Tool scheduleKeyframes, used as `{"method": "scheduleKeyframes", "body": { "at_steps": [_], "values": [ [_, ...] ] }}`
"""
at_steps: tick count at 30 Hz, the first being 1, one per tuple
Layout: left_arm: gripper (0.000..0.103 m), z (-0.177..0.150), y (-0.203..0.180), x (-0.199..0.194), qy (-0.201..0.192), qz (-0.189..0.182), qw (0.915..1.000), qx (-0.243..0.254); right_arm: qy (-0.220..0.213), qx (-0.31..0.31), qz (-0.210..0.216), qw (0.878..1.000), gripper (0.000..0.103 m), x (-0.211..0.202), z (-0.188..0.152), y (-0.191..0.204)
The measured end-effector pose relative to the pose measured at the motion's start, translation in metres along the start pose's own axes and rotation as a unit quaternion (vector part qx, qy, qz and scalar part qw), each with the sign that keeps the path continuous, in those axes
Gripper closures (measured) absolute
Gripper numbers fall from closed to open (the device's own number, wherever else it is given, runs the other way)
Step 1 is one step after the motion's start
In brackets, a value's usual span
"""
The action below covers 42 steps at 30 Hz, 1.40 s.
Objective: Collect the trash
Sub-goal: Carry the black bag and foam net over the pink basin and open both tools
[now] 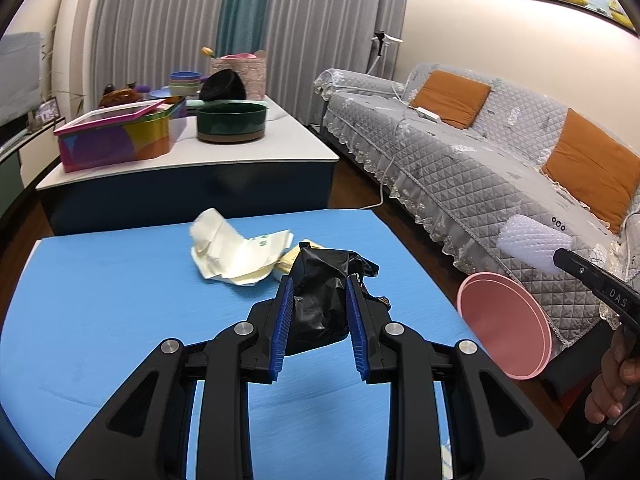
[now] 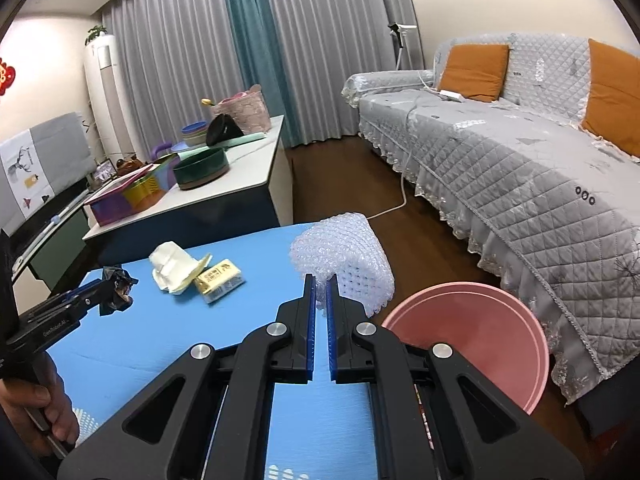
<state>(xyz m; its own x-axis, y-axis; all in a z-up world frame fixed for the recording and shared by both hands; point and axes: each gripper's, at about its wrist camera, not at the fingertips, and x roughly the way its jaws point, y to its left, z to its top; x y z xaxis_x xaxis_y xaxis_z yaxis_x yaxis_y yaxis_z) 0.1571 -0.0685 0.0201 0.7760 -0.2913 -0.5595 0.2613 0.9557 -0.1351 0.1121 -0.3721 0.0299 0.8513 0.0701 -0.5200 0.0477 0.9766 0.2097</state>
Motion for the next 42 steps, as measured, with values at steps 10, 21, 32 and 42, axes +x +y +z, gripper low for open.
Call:
{"method": "scheduleKeyframes", "body": {
  "at_steps": [10,21,32,42],
  "values": [
    [0.076,0.002,-0.034,0.014,0.003,-0.029,0.9995,0.014,-0.007,0.003,-0.036,0.999,0.097,-0.013,-0.001,-0.026],
    [0.076,0.001,-0.07,0.022,0.007,-0.05,0.998,0.038,-0.009,0.018,-0.075,0.997,0.097,-0.027,-0.004,-0.066],
    [0.076,-0.008,-0.105,0.036,0.019,-0.072,0.995,0.067,-0.005,0.024,-0.107,0.994,0.097,-0.035,-0.01,-0.099],
    [0.076,-0.008,-0.152,0.056,0.027,-0.103,0.99,0.092,0.002,0.018,-0.122,0.992,0.097,-0.033,-0.013,-0.119]
  ]
}}
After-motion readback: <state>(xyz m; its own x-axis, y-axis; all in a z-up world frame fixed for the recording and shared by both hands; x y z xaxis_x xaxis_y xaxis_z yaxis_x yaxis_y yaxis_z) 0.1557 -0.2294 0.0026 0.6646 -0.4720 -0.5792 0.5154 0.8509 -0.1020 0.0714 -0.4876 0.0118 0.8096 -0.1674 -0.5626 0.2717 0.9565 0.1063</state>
